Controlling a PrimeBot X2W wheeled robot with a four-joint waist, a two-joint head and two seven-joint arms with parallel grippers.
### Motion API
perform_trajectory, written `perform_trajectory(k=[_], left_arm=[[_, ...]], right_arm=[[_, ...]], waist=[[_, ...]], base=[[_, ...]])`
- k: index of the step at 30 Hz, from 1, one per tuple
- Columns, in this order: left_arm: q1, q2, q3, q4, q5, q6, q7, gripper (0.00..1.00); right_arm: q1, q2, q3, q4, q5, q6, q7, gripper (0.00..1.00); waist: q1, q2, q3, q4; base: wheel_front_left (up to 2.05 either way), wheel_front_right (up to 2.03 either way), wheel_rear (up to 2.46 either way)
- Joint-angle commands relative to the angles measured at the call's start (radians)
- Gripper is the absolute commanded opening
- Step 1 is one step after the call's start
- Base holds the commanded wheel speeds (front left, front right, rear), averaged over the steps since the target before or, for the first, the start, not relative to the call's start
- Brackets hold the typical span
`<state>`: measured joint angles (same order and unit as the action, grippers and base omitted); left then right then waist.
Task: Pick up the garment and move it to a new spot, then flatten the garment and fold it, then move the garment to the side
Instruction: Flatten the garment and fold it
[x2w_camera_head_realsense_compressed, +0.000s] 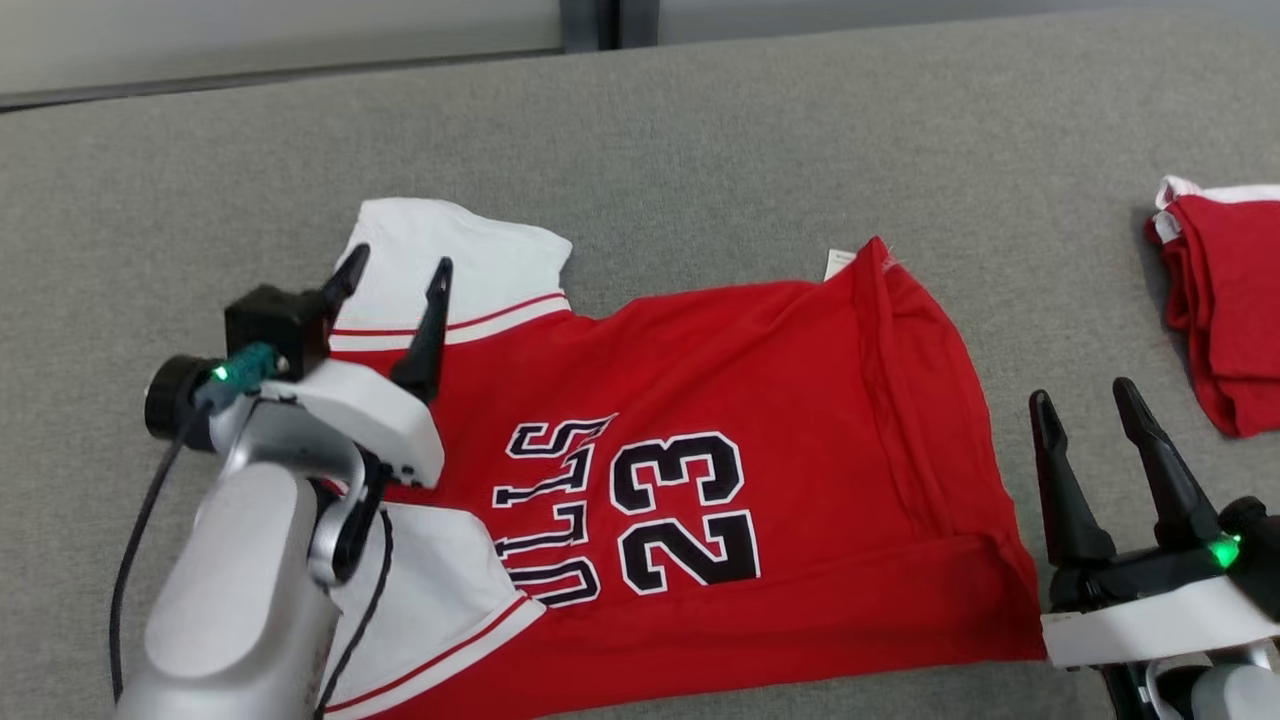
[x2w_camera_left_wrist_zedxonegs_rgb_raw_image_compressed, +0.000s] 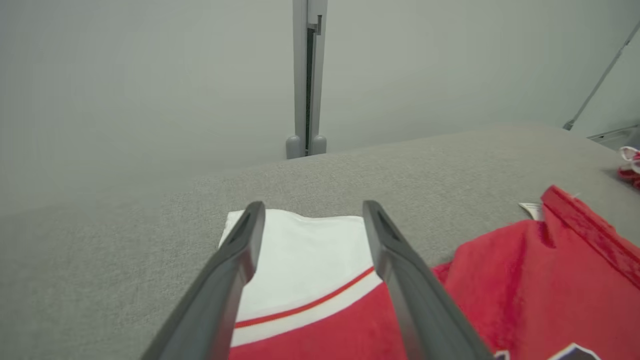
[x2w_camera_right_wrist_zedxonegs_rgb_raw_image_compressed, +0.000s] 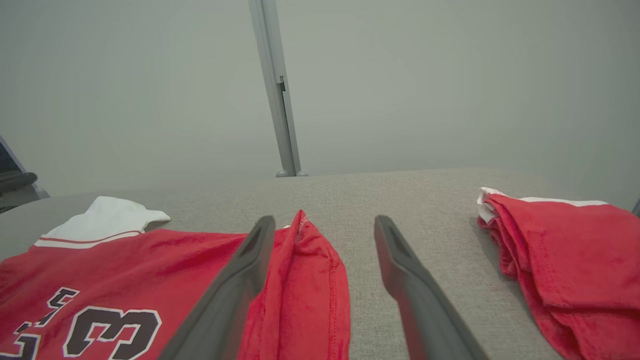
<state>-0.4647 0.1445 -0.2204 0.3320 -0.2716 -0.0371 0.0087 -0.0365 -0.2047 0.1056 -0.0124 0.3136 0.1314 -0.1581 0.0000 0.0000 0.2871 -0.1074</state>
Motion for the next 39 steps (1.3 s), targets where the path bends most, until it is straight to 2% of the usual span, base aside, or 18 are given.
perform_trajectory(k=[1,9,16,18,19,20,22,23,24,25,31,35,39], left_arm=[[-0.055,0.006,0.008,0.041,-0.010,-0.010,0.007,1.00],[-0.362,0.053,0.029,0.403,-0.030,-0.042,0.073,1.00],[-0.472,0.055,0.003,0.606,-0.029,-0.049,0.185,1.00],[-0.492,0.063,-0.006,0.636,-0.019,-0.043,0.190,0.77],[-0.501,0.066,-0.009,0.647,-0.016,-0.040,0.182,0.76],[-0.504,0.066,-0.013,0.660,-0.014,-0.041,0.181,0.69],[-0.514,0.067,-0.019,0.690,-0.010,-0.038,0.177,0.45],[-0.514,0.067,-0.019,0.690,-0.010,-0.038,0.177,0.45],[-0.515,0.065,-0.018,0.706,-0.015,-0.039,0.177,0.27],[-0.520,0.064,-0.020,0.720,-0.016,-0.039,0.176,0.00],[-0.532,0.038,-0.011,0.740,-0.031,-0.028,0.058,0.00],[-0.525,-0.006,-0.024,0.738,-0.034,-0.031,-0.025,0.00],[-0.521,-0.052,-0.047,0.736,-0.036,-0.042,-0.085,0.00]], right_arm=[[-0.024,0.000,0.004,0.002,0.004,-0.002,-0.013,1.00],[-0.094,0.013,0.036,0.051,0.022,-0.002,-0.057,1.00],[-0.111,0.018,0.040,0.093,0.034,-0.002,-0.078,1.00],[-0.114,0.020,0.045,0.101,0.037,-0.002,-0.082,1.00],[-0.120,0.021,0.049,0.105,0.037,-0.002,-0.083,1.00],[-0.125,0.020,0.053,0.108,0.038,-0.002,-0.084,1.00],[-0.133,0.017,0.058,0.113,0.043,-0.002,-0.085,1.00],[-0.133,0.017,0.058,0.113,0.043,-0.002,-0.085,1.00],[-0.135,0.015,0.062,0.115,0.047,-0.002,-0.086,1.00],[-0.136,0.011,0.065,0.118,0.049,-0.002,-0.086,1.00],[-0.164,-0.022,0.049,0.150,0.076,-0.002,-0.080,1.00],[-0.236,-0.081,0.050,0.185,0.088,-0.001,-0.053,1.00],[-0.350,-0.130,0.097,0.233,0.109,-0.001,-0.019,1.00]], waist=[[0.0000,0.0000,0.080,-0.041],[0.0000,0.0000,0.158,-0.096],[0.0000,0.0000,0.169,-0.096],[0.0000,0.0000,0.170,-0.095],[0.0000,0.0000,0.171,-0.097],[0.0000,0.0000,0.170,-0.099],[0.0000,0.0000,0.171,-0.102],[0.0000,0.0000,0.171,-0.102],[0.0000,0.0000,0.171,-0.104],[0.0000,0.0000,0.171,-0.106],[0.0000,0.0000,0.159,-0.091],[0.0000,0.0000,0.161,-0.043],[0.0000,0.0000,0.173,0.018]], base=[[0.00,0.00,0.00],[0.00,0.00,0.00],[0.00,0.00,0.00],[0.00,0.00,0.00],[0.00,0.00,0.00],[0.00,0.00,0.00],[0.00,0.00,0.00],[0.00,0.00,0.00],[0.00,0.00,0.00],[0.00,0.00,0.00],[0.00,0.00,0.00],[0.00,0.00,0.00],[0.00,0.00,0.00]])
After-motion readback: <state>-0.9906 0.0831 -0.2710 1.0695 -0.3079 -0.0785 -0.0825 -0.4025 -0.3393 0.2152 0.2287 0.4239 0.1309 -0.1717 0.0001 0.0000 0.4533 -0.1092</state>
